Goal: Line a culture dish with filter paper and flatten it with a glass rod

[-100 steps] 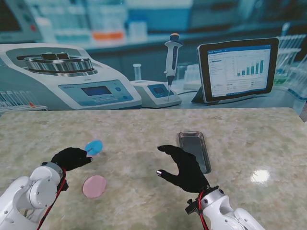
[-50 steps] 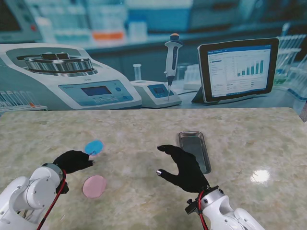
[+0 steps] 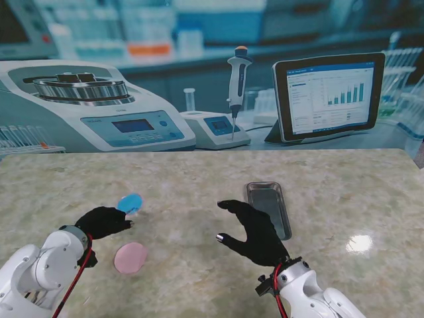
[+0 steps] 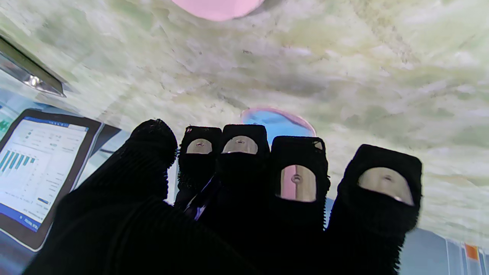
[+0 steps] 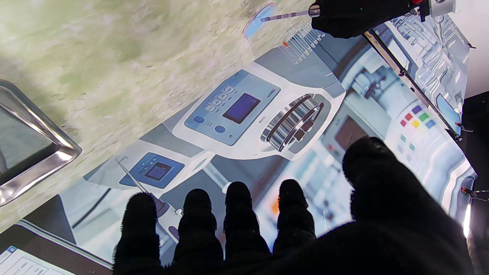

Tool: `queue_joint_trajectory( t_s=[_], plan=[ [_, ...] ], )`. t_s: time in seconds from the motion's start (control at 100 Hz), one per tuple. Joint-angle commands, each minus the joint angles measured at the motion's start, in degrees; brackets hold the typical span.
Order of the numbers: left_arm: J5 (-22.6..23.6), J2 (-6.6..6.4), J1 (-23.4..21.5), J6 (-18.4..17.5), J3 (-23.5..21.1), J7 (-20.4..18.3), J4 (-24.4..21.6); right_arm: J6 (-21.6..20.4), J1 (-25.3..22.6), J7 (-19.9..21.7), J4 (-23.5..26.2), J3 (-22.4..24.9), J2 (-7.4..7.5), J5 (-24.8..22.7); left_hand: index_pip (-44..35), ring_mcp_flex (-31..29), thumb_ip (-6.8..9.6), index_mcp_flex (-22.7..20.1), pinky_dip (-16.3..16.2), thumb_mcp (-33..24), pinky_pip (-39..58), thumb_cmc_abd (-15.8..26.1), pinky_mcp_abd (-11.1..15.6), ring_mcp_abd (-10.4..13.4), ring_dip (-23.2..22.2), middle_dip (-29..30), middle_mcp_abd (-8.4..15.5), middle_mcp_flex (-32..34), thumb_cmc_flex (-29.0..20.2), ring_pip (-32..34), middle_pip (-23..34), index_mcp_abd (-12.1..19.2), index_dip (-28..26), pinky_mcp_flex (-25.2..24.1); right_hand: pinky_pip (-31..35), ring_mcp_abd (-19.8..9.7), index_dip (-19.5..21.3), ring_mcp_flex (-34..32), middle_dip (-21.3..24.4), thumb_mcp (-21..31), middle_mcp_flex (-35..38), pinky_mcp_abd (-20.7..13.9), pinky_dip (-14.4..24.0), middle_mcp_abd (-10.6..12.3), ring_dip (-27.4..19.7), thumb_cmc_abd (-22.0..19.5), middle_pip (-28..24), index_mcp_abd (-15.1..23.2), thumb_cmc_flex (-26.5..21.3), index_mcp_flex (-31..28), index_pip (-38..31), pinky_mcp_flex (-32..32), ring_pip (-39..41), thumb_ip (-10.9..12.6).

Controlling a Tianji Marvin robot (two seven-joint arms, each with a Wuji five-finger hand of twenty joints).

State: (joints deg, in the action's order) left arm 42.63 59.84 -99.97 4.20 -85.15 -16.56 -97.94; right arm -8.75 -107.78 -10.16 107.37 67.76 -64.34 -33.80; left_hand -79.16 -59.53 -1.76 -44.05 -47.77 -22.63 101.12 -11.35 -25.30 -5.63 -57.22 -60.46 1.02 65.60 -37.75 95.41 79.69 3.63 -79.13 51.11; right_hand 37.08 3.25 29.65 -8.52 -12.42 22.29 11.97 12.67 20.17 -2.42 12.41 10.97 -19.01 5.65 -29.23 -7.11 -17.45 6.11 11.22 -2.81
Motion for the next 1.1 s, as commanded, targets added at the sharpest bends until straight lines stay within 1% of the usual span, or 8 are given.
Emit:
queue_joint_trajectory(
  t_s=[0.0,0.12,0.46,0.74,1.09],
  plan=[
    [0.8,0.26,-0.2,0.0,-0.4,1.0,-0.6,0.1,-0.5,-0.1,0.4,-0.2,-0.31,0.1,-3.1,-3.2,-1.03,-1.6,1.4,-0.2,8.4,0.8,0.4,3.1,0.8,-0.2,6.0,2.0,0.7,3.9,3.7,-3.1,-1.4,2.1,0.2,-2.2,-0.1,1.4,0.3,-0.9,-1.6,-1.7,0.9,1.5,-0.6,-1.4,0.1,-0.5,0.3,1.9,-0.2,0.6,-1.8,1.5],
    [2.4,0.44,0.2,0.4,-0.6,2.5,-0.1,0.0,-0.4,-0.1,0.4,-0.2,-0.32,0.1,-3.1,-3.2,-1.04,-1.6,1.4,-0.2,8.4,0.8,0.4,3.1,0.8,-0.2,6.0,1.9,0.7,3.9,3.7,-3.0,-1.4,2.1,0.2,-2.2,-0.1,1.4,0.3,-0.9,-1.6,-1.7,0.9,1.5,-0.7,-1.4,0.1,-0.4,0.3,1.9,-0.2,0.6,-1.8,1.5],
    [3.8,0.23,2.5,2.9,1.0,2.0,3.1,0.1,-0.4,-0.2,0.4,-0.2,-0.34,0.1,-3.1,-3.1,-1.03,-1.6,1.5,-0.1,8.5,0.9,0.4,3.1,0.9,-0.2,6.0,1.9,0.7,3.9,3.7,-3.0,-1.4,2.1,0.2,-2.2,-0.1,1.4,0.3,-0.9,-1.6,-1.7,1.0,1.6,-0.6,-1.4,0.1,-0.5,0.3,1.9,-0.3,0.6,-1.8,1.5],
    [2.6,0.05,2.3,2.8,1.5,0.5,2.9,0.0,-0.2,-0.3,0.3,-0.3,-0.36,0.2,-3.1,-3.1,-1.02,-1.6,1.6,-0.1,8.5,0.9,0.4,3.1,0.9,-0.2,6.0,1.9,0.7,3.9,3.7,-3.0,-1.4,2.1,0.3,-2.2,-0.1,1.4,0.3,-0.9,-1.6,-1.7,1.0,1.6,-0.6,-1.5,0.1,-0.5,0.3,1.9,-0.3,0.6,-1.8,1.5],
    [-0.2,-0.36,1.3,2.6,1.6,-3.0,0.8,-0.1,-0.2,-0.4,0.1,-0.2,-0.39,0.2,-3.1,-3.1,-1.00,-1.6,1.6,0.1,8.5,1.0,0.4,3.1,0.9,-0.2,6.1,1.9,0.6,3.9,3.7,-2.9,-1.4,2.1,0.3,-2.1,-0.1,1.4,0.3,-0.9,-1.6,-1.7,1.0,1.6,-0.6,-1.5,0.0,-0.5,0.3,1.9,-0.3,0.6,-1.7,1.5]
  ],
)
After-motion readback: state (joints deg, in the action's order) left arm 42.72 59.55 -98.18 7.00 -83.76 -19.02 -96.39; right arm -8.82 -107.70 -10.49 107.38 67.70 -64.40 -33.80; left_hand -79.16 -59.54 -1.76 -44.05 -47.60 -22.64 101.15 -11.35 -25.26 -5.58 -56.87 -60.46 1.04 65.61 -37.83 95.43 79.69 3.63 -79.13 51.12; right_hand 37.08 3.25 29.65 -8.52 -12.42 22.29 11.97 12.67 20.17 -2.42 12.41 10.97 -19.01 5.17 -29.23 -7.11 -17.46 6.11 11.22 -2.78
